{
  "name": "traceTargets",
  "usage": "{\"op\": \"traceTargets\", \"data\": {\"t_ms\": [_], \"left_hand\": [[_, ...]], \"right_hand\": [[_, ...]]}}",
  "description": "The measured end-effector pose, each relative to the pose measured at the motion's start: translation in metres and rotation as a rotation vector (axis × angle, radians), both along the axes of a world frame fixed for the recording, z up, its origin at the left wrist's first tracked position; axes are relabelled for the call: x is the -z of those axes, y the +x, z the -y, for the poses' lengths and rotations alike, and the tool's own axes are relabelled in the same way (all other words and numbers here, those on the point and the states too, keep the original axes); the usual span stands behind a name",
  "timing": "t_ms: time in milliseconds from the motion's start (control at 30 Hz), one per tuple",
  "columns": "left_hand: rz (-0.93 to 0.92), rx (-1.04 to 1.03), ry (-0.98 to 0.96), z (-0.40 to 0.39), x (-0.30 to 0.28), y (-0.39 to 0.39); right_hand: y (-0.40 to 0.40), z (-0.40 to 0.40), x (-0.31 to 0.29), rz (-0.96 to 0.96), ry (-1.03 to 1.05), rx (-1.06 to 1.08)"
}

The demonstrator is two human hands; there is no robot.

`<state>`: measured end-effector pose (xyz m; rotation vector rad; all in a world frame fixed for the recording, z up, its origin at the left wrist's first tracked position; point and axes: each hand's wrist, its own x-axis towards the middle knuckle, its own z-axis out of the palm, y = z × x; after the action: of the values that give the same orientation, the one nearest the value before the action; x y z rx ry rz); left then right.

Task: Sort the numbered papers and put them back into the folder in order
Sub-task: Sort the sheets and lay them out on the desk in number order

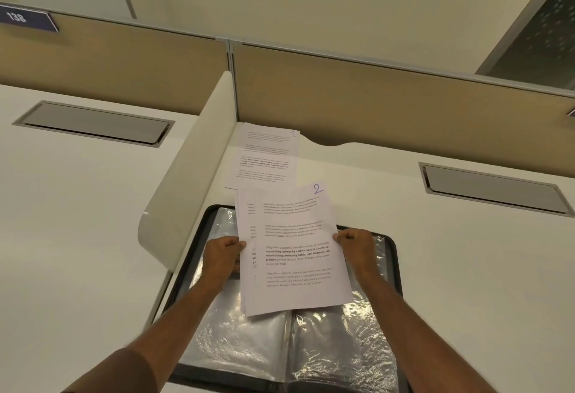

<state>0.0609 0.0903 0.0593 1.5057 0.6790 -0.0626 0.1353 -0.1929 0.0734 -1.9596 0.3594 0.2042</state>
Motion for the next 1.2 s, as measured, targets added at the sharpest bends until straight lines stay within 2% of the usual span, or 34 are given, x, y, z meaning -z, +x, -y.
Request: {"op": "traceTargets", "data": {"t_ms": [133,267,500,700,967,1200], "left_hand": [[-0.028,-0.007,0.125,0.000,0.004,0.002],[0.010,-0.009,0.190,-0.001,0.001,0.004],[0.120,-0.037,0.131,-0.007,-0.018,0.015],[0.151,-0.048,0.044,-0.012,-0.033,0.028],[0.181,-0.093,-0.110,-0.007,-0.060,0.043],[0.193,-0.116,-0.175,-0.015,-0.075,0.063]], "right_hand": [[-0.002,0.006,0.008,-0.005,0.004,0.049],[0.004,0.009,0.006,-0.031,0.102,0.130],[0.042,0.030,-0.018,-0.066,0.324,0.314],[0.085,0.056,-0.042,-0.039,0.411,0.378],[0.134,0.072,-0.047,-0.039,0.400,0.423],[0.178,0.076,-0.032,-0.042,0.233,0.423]]}}
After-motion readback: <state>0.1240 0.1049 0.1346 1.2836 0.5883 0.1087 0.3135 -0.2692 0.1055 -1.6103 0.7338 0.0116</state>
